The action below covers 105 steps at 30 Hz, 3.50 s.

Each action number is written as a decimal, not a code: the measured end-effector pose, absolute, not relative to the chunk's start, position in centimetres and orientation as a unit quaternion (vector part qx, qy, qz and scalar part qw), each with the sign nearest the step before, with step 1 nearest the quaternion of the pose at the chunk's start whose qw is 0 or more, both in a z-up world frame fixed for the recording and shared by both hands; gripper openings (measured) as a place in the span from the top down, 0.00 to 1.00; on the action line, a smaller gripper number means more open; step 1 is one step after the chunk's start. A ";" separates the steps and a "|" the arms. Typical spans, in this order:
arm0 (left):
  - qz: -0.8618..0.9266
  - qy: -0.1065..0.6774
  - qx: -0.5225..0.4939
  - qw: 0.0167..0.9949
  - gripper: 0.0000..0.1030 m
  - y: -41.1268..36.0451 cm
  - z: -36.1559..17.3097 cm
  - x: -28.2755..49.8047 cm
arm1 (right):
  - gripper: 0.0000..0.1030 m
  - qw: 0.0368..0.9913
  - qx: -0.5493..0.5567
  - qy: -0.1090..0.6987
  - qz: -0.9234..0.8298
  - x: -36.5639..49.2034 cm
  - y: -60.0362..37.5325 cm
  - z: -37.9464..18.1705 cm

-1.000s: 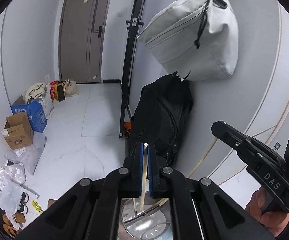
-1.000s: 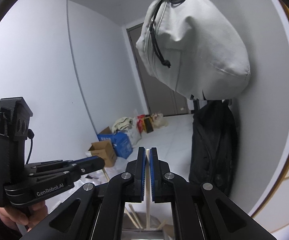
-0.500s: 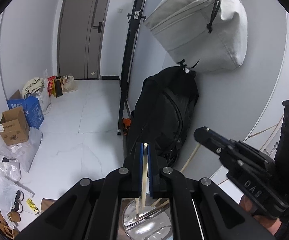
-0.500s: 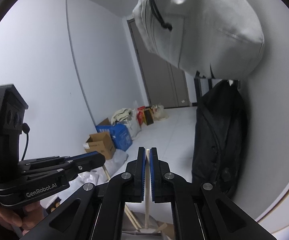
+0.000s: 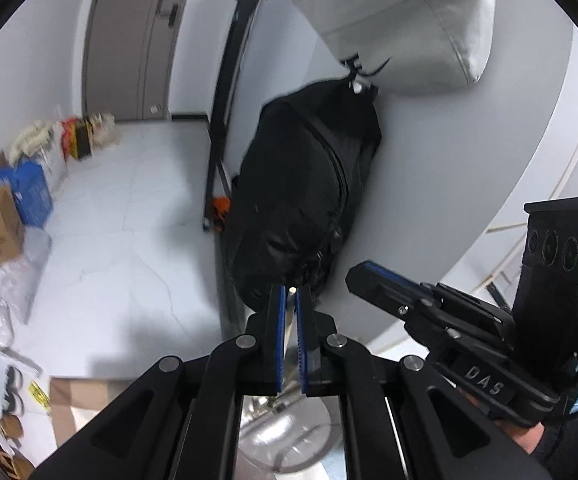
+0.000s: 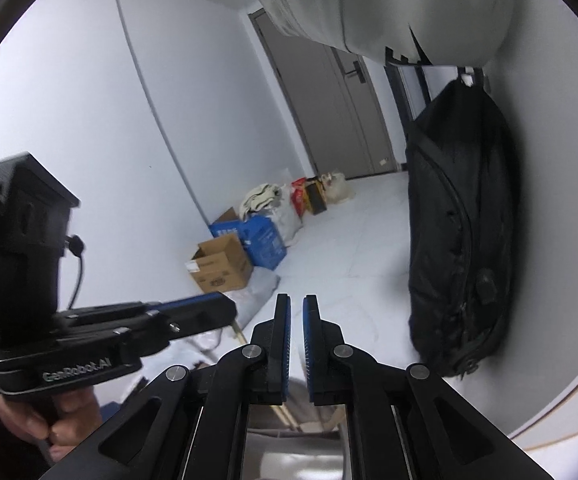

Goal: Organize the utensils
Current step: 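Open both grippers to drop the sticks into the white holder, then lower both grippers toward the loose sticks on the blanket, then close the right gripper on one wooden stick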

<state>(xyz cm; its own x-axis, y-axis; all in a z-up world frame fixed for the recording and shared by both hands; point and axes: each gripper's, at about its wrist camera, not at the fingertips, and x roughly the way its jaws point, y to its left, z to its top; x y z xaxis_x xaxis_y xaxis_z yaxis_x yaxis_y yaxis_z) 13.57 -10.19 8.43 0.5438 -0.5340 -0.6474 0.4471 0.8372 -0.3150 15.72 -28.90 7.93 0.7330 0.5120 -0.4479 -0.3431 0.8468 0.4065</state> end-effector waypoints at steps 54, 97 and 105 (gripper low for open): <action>-0.059 0.336 -0.059 0.938 0.18 1.3 1.5 0.7 | 0.09 0.905 0.113 0.324 0.249 0.0 -19.4 2.8; -0.011 0.420 -0.109 0.901 0.18 7.7 -4.5 2.1 | 0.69 0.827 -0.040 0.547 0.126 6.8 -9.8 -11.4; -0.005 0.424 -0.114 0.898 0.18 7.9 -4.7 2.2 | 0.70 0.832 -0.078 0.535 0.121 6.0 -9.2 -11.3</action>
<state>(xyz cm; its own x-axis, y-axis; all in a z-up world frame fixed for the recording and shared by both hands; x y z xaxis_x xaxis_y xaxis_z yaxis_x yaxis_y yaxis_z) 2.22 7.85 -4.70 0.6397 -0.1062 -0.7612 -0.0870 0.9740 -0.2090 6.02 -9.19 -11.32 0.3976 0.1182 -0.9099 -0.2846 0.9587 0.0002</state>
